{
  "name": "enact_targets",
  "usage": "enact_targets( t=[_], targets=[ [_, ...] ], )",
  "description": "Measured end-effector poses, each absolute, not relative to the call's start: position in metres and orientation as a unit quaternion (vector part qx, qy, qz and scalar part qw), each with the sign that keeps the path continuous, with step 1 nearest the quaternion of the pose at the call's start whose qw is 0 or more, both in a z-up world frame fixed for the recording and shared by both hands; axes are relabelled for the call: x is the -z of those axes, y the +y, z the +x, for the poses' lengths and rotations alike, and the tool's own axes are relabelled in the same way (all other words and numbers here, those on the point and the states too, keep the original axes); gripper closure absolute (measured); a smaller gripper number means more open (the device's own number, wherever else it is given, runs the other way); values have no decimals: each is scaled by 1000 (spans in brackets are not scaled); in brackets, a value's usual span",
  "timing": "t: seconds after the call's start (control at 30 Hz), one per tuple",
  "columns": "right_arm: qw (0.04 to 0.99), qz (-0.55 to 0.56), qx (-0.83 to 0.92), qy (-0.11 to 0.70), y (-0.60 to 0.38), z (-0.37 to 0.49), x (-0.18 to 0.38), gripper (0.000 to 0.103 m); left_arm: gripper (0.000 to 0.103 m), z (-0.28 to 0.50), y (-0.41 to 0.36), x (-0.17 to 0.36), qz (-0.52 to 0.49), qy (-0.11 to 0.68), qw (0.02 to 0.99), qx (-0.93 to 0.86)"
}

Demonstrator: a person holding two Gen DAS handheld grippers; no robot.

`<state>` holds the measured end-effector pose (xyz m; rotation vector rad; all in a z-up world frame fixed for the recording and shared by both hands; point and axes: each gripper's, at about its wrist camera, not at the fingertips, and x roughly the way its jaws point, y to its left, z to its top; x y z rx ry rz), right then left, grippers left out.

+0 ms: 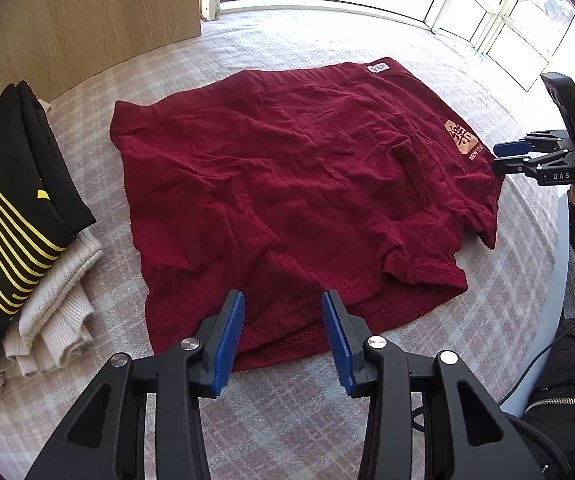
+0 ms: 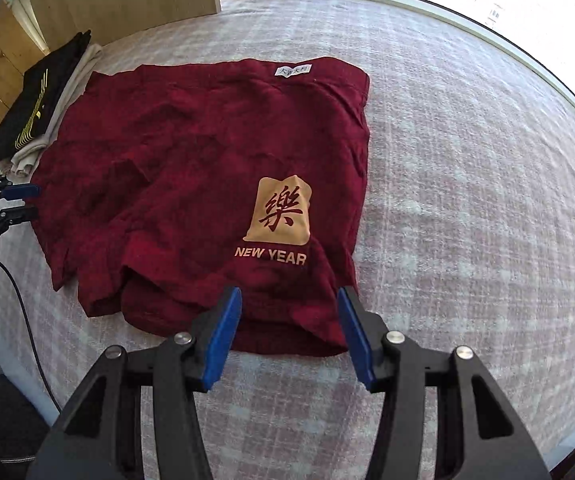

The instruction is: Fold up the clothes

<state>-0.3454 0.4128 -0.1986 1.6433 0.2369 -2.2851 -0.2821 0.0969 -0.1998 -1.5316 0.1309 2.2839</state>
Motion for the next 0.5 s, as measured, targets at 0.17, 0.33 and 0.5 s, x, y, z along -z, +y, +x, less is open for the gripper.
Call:
enact_targets(
  t=[0.17, 0.33, 0.5],
  targets=[
    [155, 580, 797, 67, 435, -333, 201, 59, 64, -281, 92, 202, -551, 44, 189, -812],
    [159, 575, 798, 85, 431, -332, 204, 69, 64, -279, 89, 205, -556, 41, 189, -809],
    [158, 574, 797, 106, 428, -334, 208, 69, 64, -278, 89, 205, -556, 41, 191, -808]
  ],
)
